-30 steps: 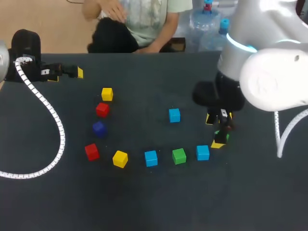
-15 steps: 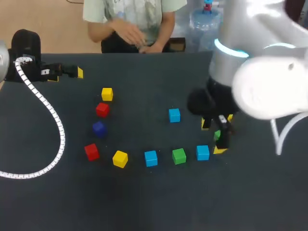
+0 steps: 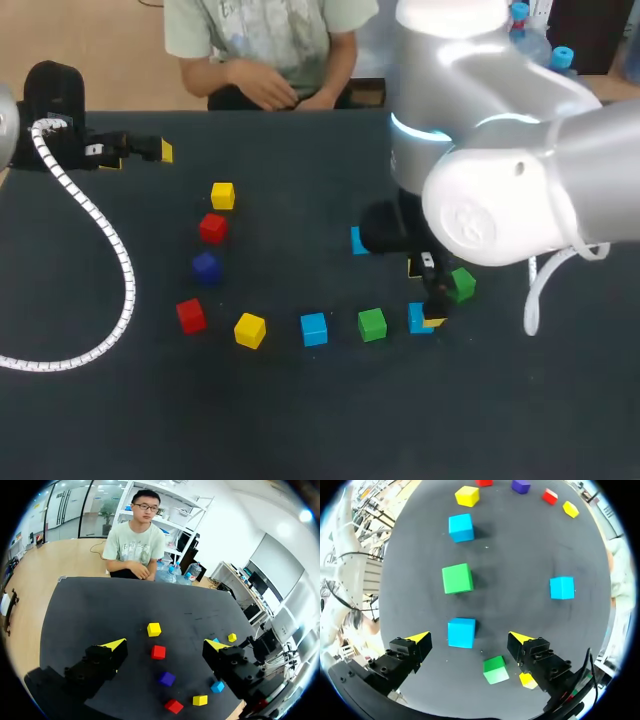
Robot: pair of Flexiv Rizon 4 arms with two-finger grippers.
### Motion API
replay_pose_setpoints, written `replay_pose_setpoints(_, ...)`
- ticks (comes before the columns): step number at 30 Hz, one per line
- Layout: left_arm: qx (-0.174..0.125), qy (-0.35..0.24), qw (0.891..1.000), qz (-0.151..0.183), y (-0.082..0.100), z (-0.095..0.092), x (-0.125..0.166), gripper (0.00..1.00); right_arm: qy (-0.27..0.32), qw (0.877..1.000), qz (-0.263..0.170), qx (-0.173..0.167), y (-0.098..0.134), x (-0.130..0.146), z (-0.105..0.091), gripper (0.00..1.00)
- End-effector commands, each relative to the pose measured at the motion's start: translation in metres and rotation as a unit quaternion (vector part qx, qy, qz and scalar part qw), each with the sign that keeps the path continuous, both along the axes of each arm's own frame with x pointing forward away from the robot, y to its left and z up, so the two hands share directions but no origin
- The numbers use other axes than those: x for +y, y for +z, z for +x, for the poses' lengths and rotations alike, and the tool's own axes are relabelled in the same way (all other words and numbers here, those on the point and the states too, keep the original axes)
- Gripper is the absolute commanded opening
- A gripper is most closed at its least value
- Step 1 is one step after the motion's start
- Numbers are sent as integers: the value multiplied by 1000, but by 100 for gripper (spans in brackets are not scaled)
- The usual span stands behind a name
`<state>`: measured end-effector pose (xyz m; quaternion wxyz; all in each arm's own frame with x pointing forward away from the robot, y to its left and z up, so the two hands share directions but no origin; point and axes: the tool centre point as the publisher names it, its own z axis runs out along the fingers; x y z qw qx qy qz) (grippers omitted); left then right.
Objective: Place the blue cubes, place green cubes on the blue cubes, place the yellow cubes on the green cubes, then place the red cubes on the yellow cubes, and place purple cube on the red cubes.
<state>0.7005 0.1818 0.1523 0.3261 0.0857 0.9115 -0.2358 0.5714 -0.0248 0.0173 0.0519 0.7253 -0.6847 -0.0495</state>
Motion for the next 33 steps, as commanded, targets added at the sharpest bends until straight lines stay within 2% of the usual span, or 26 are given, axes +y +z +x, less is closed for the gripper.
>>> replay_pose_setpoints(1,-3,-2,1000,-4,-2,0,2,100,-2,1000,17,-2,-12,-6,-3,100)
replay_pose_setpoints(10,-3,-2,1000,-4,-2,0,2,100,10,999,28,14,-30,4,3,100)
replay_pose_setpoints(33,-3,-2,1000,-4,-2,0,2,100,-2,999,29,21,-36,4,9,100)
